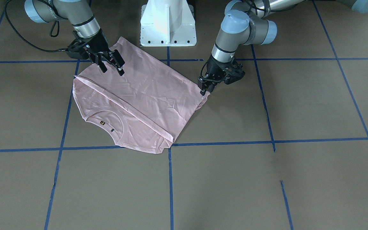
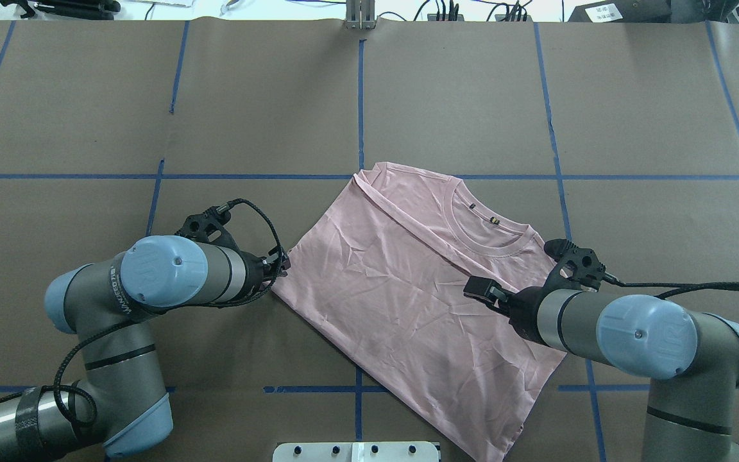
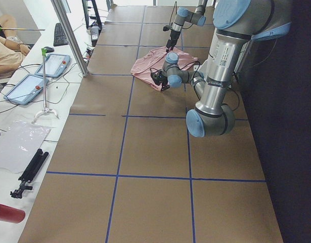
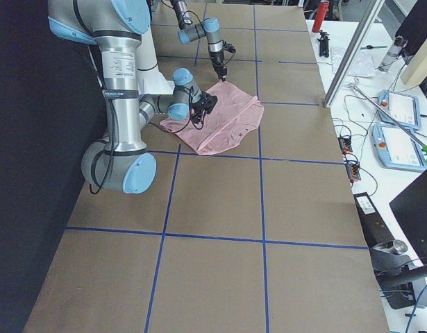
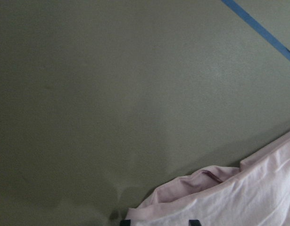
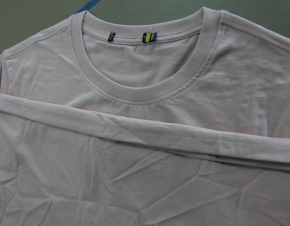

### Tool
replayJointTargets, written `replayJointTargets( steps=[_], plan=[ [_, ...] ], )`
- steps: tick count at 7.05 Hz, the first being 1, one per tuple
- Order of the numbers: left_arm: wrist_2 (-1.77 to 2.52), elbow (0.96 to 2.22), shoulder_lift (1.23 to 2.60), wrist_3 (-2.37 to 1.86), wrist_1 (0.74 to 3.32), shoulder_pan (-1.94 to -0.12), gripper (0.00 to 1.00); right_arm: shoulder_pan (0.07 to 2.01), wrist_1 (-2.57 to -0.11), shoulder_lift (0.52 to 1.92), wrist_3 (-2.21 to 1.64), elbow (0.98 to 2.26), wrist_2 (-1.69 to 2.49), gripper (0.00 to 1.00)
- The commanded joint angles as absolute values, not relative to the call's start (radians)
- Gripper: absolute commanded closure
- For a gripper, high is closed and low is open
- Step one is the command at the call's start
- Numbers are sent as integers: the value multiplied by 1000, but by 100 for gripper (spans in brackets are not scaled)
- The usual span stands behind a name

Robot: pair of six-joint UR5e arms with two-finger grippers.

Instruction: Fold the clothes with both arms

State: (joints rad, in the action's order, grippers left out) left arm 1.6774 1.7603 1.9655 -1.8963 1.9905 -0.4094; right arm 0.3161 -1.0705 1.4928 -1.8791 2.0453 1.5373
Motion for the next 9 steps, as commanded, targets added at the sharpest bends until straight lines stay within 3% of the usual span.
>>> replayJointTargets(
  steps=[1,3,4,5,6,9],
  plan=[
    [1677,1749,1965,-1896,1990,-405,46,322,-1071,1491,-1879,2043,1537,0],
    [1675,1743,1967,-1896,1991,-396,47,322,-1071,1491,-1879,2034,1537,0],
    [1674,1740,1967,-1896,1991,-396,55,319,-1068,1488,-1879,2014,1536,0],
    [1672,1740,1967,-1896,1991,-396,93,321,-1065,1486,-1878,2008,1536,0],
    [1655,1743,1970,-1896,1993,-396,100,319,-1065,1486,-1878,2009,1536,0],
    [1565,1752,1976,-1799,1991,-460,100,324,-1066,1476,-1878,2008,1534,0]
  ],
)
